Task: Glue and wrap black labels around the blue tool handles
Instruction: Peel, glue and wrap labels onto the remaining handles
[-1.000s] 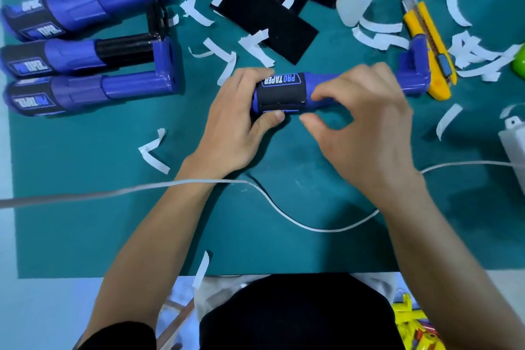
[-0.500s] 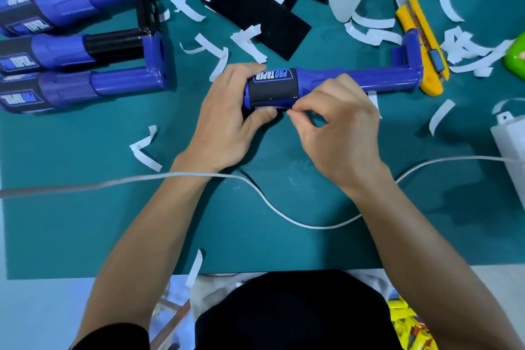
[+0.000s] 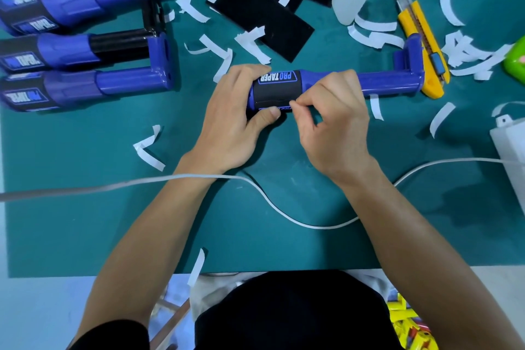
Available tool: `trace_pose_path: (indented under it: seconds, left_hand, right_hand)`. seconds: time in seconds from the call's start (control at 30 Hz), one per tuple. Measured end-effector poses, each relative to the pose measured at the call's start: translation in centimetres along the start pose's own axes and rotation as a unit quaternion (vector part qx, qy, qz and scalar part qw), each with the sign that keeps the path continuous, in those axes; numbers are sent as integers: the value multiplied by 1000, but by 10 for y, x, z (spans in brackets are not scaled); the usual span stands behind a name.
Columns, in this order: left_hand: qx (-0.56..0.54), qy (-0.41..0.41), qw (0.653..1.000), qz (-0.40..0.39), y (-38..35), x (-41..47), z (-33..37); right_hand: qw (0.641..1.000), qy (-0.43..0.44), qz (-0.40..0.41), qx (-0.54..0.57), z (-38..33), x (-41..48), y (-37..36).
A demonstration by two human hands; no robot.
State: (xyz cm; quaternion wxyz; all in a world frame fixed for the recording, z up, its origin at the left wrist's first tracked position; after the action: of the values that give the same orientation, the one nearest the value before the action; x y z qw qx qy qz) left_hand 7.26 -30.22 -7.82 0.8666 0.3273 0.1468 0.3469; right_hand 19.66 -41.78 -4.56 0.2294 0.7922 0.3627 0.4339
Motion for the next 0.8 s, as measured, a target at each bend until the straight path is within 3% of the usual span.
trace_pose_path:
  seconds: [0.37, 0.6, 0.8]
  left_hand:
    - [-21, 28, 999, 3, -2, -3, -1]
    - [-24, 29, 999, -7, -2, -3, 0]
    - [-22, 56, 998, 23, -2, -4, 3]
  right_hand:
    - [997, -63, 20, 31, 6, 1, 1]
    - [983, -162, -43, 75, 25, 0, -3]
    - [979, -185, -33, 82, 24, -1, -3]
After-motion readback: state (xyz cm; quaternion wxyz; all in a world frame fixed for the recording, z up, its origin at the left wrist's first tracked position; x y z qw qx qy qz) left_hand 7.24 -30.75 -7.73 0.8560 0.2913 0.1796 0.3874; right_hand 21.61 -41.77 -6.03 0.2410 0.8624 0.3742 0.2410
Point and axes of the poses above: each hand's wrist, its own x-axis towards the middle knuckle, its own y-axis out of the back of the hand, z = x × y, the point moved 6 cm from there along x, towards the middle knuckle, and after that the axes turned 8 degrees about y, right-handed, at the moved point
